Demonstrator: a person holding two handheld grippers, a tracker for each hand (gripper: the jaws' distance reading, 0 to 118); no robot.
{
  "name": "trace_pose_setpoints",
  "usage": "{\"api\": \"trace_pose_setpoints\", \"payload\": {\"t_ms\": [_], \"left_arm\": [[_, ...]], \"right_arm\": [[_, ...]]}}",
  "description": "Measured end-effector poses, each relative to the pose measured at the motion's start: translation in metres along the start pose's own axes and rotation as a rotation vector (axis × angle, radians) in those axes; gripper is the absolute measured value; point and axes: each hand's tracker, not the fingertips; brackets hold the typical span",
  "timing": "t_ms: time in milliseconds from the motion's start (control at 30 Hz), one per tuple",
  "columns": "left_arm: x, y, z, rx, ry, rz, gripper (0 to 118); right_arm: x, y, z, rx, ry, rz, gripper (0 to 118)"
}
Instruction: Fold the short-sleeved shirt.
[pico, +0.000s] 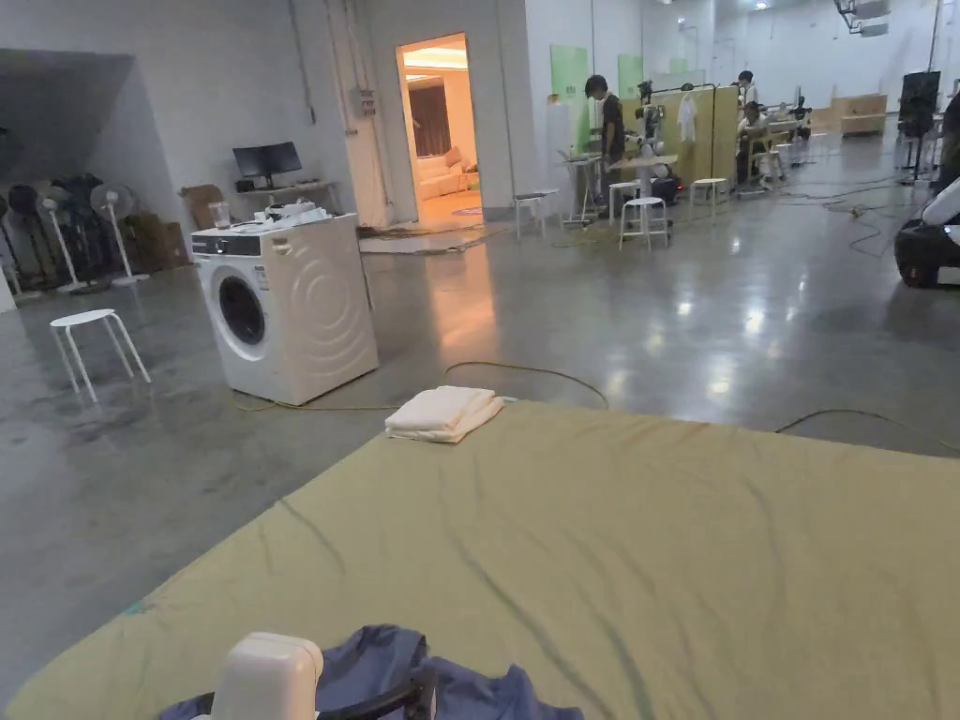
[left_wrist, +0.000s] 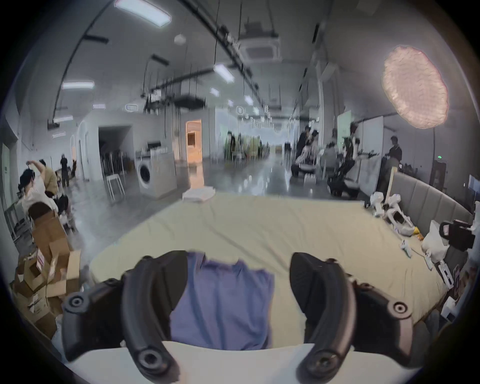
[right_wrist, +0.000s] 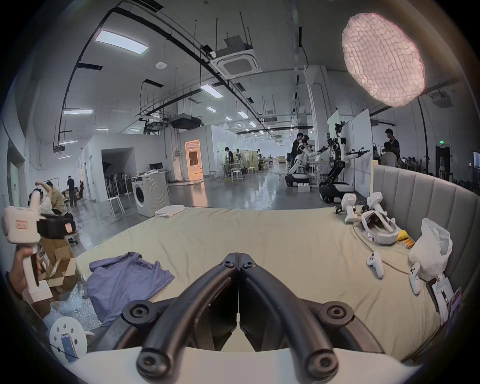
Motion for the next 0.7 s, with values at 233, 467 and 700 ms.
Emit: {"api": "trace_pose_setpoints", "payload": {"t_ms": [233,467,700], "left_arm": [[-0.065,-0.072,-0.146,-0.308,-0.049,0.166,90],[-0.074,-0.107,-0.27,-0.547,-0.06,0.296,90],[-0.061,-0.126,-0.316,-0.66,0.086,0.165,84]], "right_arm": [[-0.003,-0.022,-0.021,-0.133,0.027,-0.002,0],[0.012,-0.048,-0.05,-0.296,-0.008,-0.132,0],[0.032,-0.063,-0.063,-0.377,-0.097,-0.159,0]]}}
